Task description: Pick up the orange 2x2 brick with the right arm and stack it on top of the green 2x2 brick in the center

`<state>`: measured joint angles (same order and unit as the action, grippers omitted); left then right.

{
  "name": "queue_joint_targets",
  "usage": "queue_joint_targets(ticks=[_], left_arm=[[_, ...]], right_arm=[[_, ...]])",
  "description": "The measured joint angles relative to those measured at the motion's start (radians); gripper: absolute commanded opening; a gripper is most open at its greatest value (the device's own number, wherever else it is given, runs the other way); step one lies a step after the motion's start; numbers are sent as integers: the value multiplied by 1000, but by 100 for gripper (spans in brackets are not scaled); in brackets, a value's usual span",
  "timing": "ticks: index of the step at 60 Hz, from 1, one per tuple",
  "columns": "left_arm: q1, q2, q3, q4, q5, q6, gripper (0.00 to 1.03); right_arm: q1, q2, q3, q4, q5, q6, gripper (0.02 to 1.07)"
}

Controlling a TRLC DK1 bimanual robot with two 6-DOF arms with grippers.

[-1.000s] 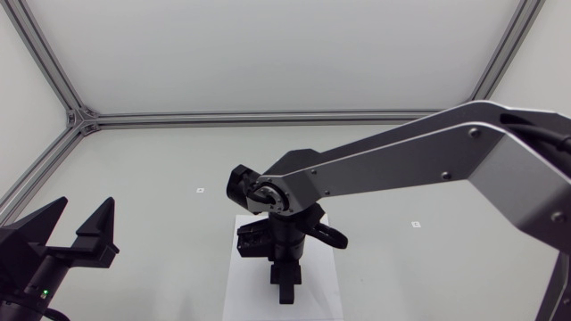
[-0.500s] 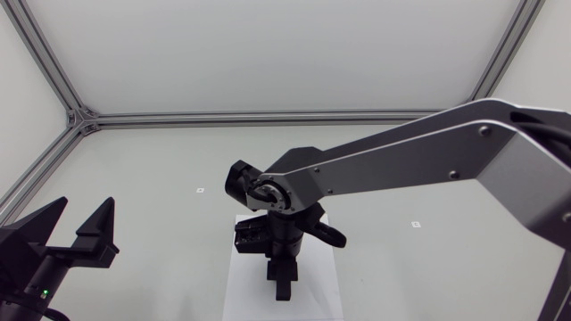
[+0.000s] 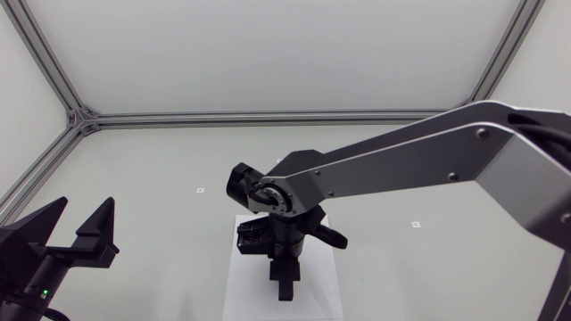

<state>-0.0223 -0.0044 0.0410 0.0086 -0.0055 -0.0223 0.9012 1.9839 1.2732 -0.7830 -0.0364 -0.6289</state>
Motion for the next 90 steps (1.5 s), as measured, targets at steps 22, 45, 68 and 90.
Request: queue_joint_targets(ticks=[22, 45, 68, 90], left_arm=[[0, 0, 0, 0, 0, 0, 99], [0, 0, 0, 0, 0, 0, 99], [0, 0, 0, 0, 0, 0, 99], [0, 0, 0, 0, 0, 0, 99]], right_arm=[[0, 0, 0, 2, 0, 0, 21], [0, 0, 0, 6, 0, 0, 21], [1, 3, 0, 6, 0, 19, 22], [1, 3, 0, 6, 0, 26, 31]])
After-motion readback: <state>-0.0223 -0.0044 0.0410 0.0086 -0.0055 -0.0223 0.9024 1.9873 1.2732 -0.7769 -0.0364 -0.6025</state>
